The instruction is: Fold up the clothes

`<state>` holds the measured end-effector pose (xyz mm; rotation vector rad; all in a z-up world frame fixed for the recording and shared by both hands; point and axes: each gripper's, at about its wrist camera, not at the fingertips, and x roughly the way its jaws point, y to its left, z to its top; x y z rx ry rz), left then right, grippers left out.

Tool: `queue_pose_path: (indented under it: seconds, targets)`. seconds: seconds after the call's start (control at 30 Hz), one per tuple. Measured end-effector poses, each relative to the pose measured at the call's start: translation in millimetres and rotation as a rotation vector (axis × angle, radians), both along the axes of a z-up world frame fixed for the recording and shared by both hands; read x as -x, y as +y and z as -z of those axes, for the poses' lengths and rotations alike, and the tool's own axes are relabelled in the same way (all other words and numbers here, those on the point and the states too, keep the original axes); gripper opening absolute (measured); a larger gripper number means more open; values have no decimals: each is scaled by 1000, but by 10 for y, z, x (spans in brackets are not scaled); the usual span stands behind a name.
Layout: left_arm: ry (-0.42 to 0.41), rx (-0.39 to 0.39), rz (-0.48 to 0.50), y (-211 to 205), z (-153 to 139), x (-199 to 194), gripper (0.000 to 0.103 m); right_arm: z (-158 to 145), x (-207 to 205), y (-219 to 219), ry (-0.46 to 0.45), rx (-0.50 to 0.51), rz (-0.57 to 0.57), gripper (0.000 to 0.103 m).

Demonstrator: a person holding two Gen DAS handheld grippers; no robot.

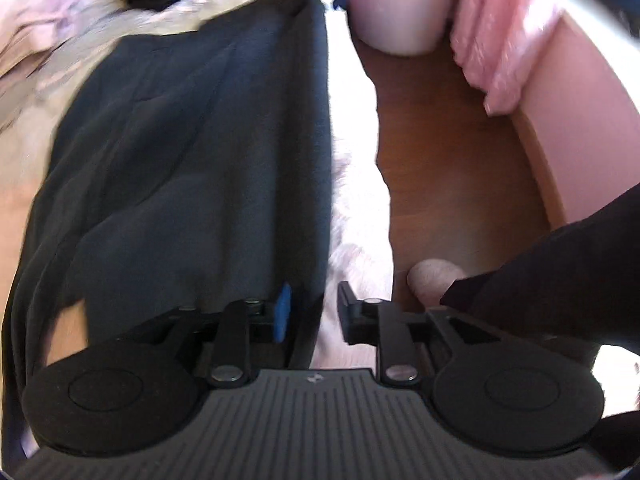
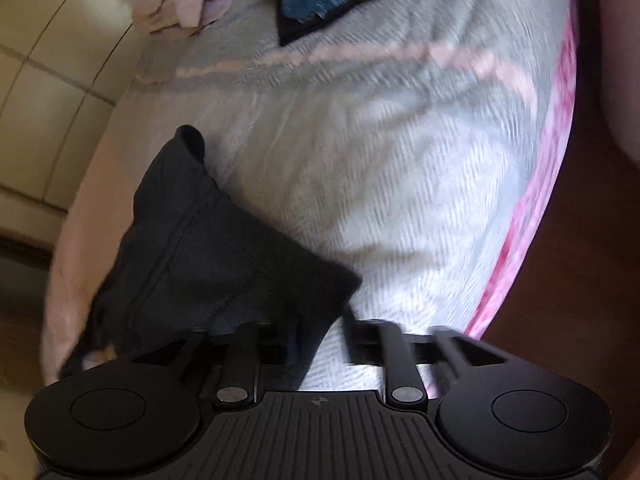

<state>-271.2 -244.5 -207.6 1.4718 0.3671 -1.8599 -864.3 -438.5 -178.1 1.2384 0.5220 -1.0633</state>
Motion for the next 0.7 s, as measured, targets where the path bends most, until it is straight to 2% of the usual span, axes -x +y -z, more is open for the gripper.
queue_pose_path:
  seconds: [0.03,0.17,0.27,0.3,0.37,0.43,0.57,0.6,0.63,0.67,0.7]
  targets:
    - [-8,20,-41,26,-66,-193,26,-99,-39,6,35,24,-14,63]
    - [-40,98,-204,131,-329,-966,37,-522,-288,102,176,131,-39,63]
    - [-73,156,-321,198,-505,-1567,48,-790,-596,208,218,199,-50,63]
    - [-128,175,-329,167,-459,-1862,49,-860,-740,229,207,214,-65,63]
    - [-235,212,-343,95,-367,-2452,57,-961,-1096,272,189,235,-117,63]
    - [-331,254,-319,-70,-253,-3024,60,-963,-1552,294,176,244,-176,63]
    - [-403,298,-196,-506,58,-3836,63,-842,-2502,410,164,223,-272,63]
    - [-397,290,-150,-584,162,-3959,62,-782,-2748,452,160,212,-294,63]
    - [-384,276,-115,-654,234,-4074,52,-724,-2984,487,156,203,-319,63]
    - [-347,243,-127,-691,175,-4162,21,-664,-3228,514,152,194,-344,63]
    - [-309,211,-139,-728,117,-4250,13,-611,-3459,541,148,185,-372,63]
